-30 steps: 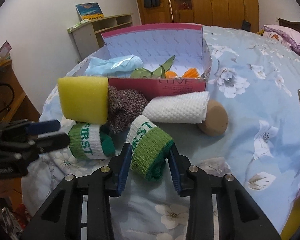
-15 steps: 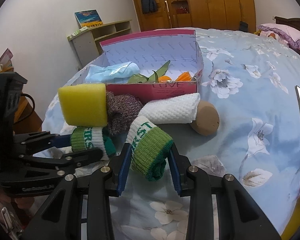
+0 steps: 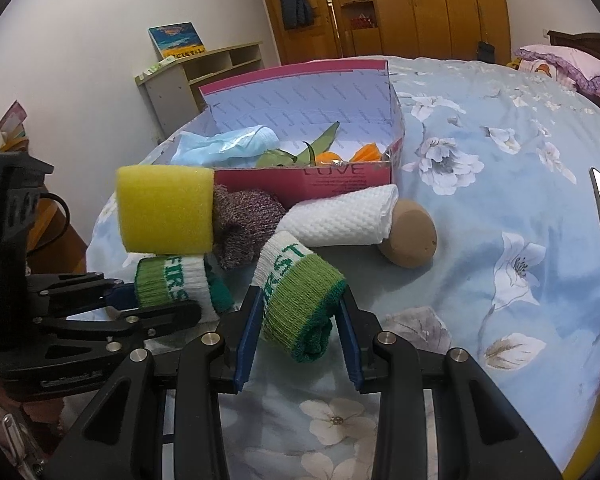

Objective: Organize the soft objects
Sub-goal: 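Lift both FIRST socks and carry them toward the box with both grippers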

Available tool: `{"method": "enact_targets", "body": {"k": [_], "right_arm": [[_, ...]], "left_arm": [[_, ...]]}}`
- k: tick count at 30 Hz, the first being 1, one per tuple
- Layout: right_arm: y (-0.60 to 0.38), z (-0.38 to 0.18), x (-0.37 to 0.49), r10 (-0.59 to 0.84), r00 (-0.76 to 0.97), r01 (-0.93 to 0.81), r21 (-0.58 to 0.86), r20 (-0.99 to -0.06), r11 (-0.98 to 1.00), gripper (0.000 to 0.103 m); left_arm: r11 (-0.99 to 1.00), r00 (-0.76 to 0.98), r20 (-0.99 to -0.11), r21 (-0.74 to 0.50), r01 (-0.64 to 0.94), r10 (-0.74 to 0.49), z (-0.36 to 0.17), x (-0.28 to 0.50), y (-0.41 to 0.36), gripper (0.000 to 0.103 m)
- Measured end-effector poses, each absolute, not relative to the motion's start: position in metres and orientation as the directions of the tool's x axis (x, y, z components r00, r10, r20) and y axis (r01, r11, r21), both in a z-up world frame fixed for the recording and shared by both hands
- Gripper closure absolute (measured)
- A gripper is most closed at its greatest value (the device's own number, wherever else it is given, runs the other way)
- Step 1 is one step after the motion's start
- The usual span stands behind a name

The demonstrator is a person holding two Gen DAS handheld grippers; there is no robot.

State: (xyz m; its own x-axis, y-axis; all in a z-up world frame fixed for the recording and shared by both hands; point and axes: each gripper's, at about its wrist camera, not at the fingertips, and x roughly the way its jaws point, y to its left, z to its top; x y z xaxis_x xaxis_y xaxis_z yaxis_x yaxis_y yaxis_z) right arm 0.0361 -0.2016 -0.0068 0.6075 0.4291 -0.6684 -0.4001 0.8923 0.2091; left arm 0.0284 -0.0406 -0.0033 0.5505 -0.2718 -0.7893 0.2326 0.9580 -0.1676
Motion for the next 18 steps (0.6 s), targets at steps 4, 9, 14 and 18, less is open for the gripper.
{"method": "enact_targets", "body": {"k": [4,9,14,18], "right_arm": [[-0.200,-0.003,0.033,0.429,0.613,-0.405,0.203,-0.663,0.892,0.066],[-0.197,0.002,0.028,0.433,0.616,-0.411,0.201,-0.657,0.889,0.066],[-0.194,0.008,0.024,0.437,0.620,-0.420,0.195,-0.651,0.886,0.066],[-0.192,0.013,0.020,0.439,0.627,-0.425,0.189,-0.644,0.885,0.066]], "left_arm": [[0.952,0.557,-0.778,-0.175,0.249,-0.289,0.003,0.019,-0.037,0.072],[0.949,0.570,-0.763,-0.194,0.248,-0.305,0.014,0.010,-0.029,0.072],[0.949,0.593,-0.744,-0.192,0.252,-0.308,0.025,0.002,-0.023,0.072],[0.943,0.604,-0.728,-0.201,0.264,-0.324,0.035,-0.004,-0.020,0.072]]}}
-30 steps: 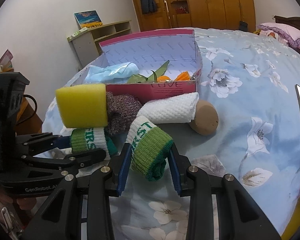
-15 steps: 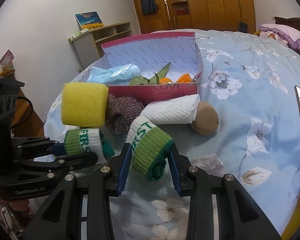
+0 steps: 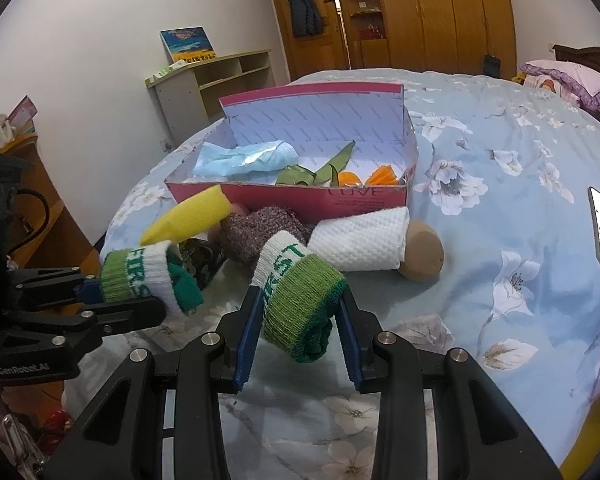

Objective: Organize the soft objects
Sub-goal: 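Lift both FIRST socks and carry them toward the box with both grippers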

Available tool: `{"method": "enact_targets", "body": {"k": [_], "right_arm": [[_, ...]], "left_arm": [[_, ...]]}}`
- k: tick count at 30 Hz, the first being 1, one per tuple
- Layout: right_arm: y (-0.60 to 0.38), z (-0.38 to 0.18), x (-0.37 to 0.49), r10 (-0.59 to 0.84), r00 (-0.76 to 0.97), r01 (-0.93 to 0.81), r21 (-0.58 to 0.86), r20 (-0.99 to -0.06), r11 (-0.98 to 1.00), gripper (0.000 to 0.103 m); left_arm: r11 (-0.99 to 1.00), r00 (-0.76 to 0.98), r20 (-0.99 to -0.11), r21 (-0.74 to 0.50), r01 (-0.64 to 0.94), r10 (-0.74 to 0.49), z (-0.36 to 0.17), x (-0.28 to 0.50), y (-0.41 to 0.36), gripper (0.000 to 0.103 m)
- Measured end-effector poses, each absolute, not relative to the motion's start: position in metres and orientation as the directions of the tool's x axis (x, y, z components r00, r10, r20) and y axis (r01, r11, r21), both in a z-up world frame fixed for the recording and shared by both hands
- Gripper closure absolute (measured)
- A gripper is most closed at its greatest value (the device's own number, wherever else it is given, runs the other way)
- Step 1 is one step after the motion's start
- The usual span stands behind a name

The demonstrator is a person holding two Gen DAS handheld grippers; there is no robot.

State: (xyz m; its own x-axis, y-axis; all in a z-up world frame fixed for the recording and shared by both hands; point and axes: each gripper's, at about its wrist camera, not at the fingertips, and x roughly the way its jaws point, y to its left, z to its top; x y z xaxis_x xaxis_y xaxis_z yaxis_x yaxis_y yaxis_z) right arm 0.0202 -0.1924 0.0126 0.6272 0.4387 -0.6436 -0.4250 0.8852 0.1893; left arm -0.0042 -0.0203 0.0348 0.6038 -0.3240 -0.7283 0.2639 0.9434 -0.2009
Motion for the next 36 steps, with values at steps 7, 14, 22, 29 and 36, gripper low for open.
{"method": "enact_targets", "body": {"k": [7,14,22,29,36], "right_arm": [[-0.189,0.021,0.014,0.443,0.638,-0.434,0.181,-0.629,0.883,0.066],[-0.186,0.029,0.008,0.446,0.648,-0.447,0.166,-0.617,0.879,0.066],[-0.183,0.041,0.007,0.442,0.665,-0.456,0.141,-0.602,0.879,0.066],[-0.181,0.050,0.015,0.427,0.679,-0.457,0.112,-0.597,0.882,0.066],[-0.177,0.060,0.028,0.415,0.697,-0.457,0.085,-0.585,0.886,0.066]], "left_arm": [[0.941,0.629,-0.704,-0.194,0.276,-0.330,0.051,-0.016,-0.019,0.072],[0.949,0.657,-0.687,-0.183,0.256,-0.310,0.058,-0.018,-0.013,0.072],[0.961,0.681,-0.680,-0.171,0.216,-0.274,0.063,-0.010,-0.003,0.072],[0.969,0.696,-0.675,-0.155,0.192,-0.246,0.068,0.006,0.004,0.072],[0.974,0.713,-0.664,-0.141,0.175,-0.224,0.075,0.023,0.007,0.071]]}}
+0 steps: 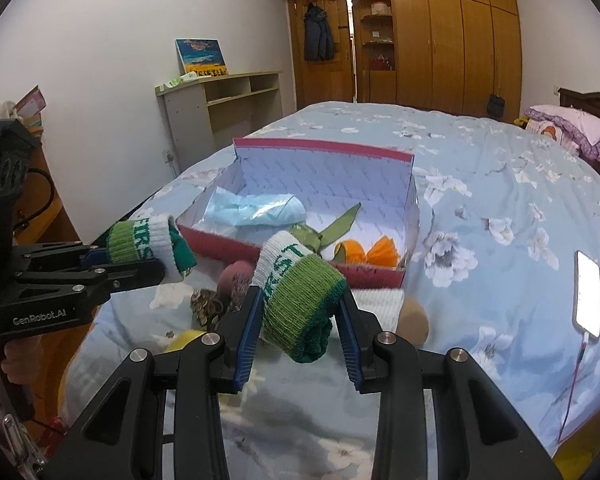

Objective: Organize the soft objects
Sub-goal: 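Lift both FIRST socks and carry them toward the box with both grippers, then lower both socks into the box and open both grippers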

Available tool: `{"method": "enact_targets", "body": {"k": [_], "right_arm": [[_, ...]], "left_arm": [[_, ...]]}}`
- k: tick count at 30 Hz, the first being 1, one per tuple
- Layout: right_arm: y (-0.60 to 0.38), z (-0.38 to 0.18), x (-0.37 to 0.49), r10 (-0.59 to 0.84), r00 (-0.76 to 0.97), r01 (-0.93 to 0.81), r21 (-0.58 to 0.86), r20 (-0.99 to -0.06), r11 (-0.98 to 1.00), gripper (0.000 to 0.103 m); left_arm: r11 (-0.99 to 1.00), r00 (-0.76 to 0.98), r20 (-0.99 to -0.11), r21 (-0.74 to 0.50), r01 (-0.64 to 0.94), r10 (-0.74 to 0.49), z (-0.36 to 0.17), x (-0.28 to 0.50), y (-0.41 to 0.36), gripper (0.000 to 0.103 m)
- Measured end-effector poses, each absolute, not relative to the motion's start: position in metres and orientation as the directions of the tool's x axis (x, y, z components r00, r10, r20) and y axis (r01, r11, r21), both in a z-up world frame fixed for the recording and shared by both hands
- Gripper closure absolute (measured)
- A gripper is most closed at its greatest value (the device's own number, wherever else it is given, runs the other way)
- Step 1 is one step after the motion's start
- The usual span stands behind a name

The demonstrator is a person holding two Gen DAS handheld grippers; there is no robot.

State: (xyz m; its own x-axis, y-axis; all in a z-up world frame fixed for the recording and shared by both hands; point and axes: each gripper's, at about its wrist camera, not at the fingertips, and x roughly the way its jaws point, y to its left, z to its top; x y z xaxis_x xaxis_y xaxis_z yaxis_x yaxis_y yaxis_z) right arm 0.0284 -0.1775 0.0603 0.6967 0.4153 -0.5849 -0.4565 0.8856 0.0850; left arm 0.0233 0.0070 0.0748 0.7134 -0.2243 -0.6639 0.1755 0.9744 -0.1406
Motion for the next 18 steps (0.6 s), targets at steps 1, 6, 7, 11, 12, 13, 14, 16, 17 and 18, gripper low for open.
{"method": "enact_targets", "body": {"k": [1,6,7,11,12,13,14,16,17,18], "right_arm": [[-0.177,0.063,0.031,0.413,0.701,-0.456,0.080,-0.581,0.886,0.066],[-0.175,0.071,0.039,0.403,0.720,-0.452,0.059,-0.565,0.890,0.066],[-0.175,0.073,0.040,0.401,0.724,-0.451,0.055,-0.562,0.891,0.066],[-0.172,0.077,0.046,0.394,0.734,-0.448,0.042,-0.553,0.893,0.066],[-0.171,0.078,0.049,0.394,0.734,-0.448,0.042,-0.553,0.893,0.066],[-0.171,0.078,0.051,0.394,0.735,-0.448,0.042,-0.553,0.893,0.066],[-0.171,0.079,0.053,0.393,0.735,-0.447,0.042,-0.552,0.894,0.066],[-0.171,0.080,0.059,0.393,0.737,-0.445,0.043,-0.550,0.894,0.066],[-0.171,0.081,0.062,0.393,0.738,-0.444,0.044,-0.548,0.895,0.066],[-0.171,0.082,0.065,0.393,0.739,-0.443,0.044,-0.547,0.895,0.066]], "left_arm": [[0.976,0.717,-0.661,-0.136,0.173,-0.219,0.076,0.025,0.007,0.071],[0.980,0.736,-0.647,-0.117,0.163,-0.199,0.081,0.041,0.007,0.071],[0.980,0.738,-0.645,-0.114,0.161,-0.196,0.083,0.044,0.006,0.071],[0.981,0.746,-0.638,-0.111,0.159,-0.193,0.087,0.056,0.004,0.071],[0.981,0.747,-0.636,-0.112,0.159,-0.194,0.088,0.058,0.003,0.071],[0.981,0.748,-0.635,-0.112,0.160,-0.195,0.089,0.060,0.003,0.071],[0.981,0.749,-0.633,-0.111,0.160,-0.194,0.091,0.063,0.002,0.071],[0.982,0.754,-0.629,-0.106,0.158,-0.189,0.093,0.068,0.000,0.071],[0.982,0.755,-0.628,-0.102,0.157,-0.186,0.094,0.071,0.000,0.071],[0.983,0.756,-0.628,-0.100,0.156,-0.184,0.094,0.073,-0.001,0.071]]}}
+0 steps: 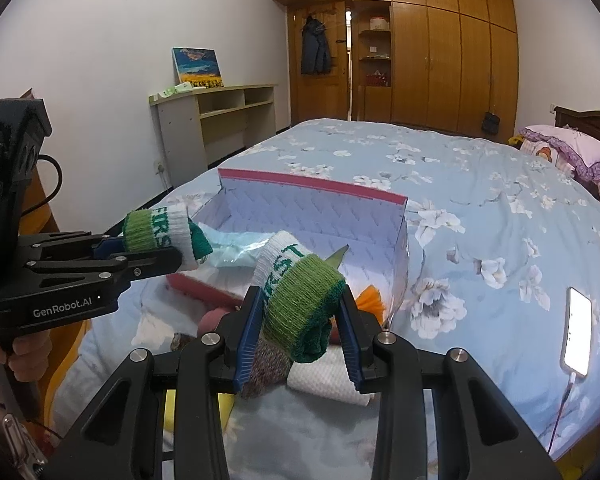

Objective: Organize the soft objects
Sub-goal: 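Lower both socks into the box and open both grippers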

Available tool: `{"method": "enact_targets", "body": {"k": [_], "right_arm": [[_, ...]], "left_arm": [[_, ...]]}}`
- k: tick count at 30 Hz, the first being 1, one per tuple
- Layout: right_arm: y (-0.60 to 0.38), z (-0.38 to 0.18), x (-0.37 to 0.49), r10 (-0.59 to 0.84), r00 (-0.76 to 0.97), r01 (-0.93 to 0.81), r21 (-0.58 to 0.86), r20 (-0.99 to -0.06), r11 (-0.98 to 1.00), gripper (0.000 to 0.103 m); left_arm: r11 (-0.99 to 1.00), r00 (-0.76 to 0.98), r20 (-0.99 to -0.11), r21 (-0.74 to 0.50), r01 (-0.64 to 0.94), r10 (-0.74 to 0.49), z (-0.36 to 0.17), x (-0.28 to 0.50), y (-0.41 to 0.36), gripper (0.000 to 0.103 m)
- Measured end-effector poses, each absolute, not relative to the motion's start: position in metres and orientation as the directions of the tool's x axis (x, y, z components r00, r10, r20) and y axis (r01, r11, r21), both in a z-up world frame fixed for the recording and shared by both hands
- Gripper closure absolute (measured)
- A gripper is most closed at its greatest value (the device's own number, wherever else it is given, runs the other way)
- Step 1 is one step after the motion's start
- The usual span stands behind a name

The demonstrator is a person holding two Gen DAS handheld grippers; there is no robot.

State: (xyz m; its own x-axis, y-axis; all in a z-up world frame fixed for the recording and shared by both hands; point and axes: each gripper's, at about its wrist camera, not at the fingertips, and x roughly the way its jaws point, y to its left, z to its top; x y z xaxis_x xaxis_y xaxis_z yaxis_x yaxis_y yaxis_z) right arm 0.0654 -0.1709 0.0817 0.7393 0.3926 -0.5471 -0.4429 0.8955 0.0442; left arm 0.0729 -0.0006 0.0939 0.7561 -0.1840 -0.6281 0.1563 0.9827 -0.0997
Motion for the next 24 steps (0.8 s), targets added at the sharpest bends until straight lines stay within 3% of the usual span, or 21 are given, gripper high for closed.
{"method": "enact_targets", "body": {"k": [24], "right_arm": [[-0.169,0.065,0.149,0.336,0.764,-0.383,0.032,-0.551,0.923,0.066]], "left_arm": [[0.991,0.719,-0.683,-0.070,0.111,-0.128,0.060,0.142,-0.009,0.071]]}}
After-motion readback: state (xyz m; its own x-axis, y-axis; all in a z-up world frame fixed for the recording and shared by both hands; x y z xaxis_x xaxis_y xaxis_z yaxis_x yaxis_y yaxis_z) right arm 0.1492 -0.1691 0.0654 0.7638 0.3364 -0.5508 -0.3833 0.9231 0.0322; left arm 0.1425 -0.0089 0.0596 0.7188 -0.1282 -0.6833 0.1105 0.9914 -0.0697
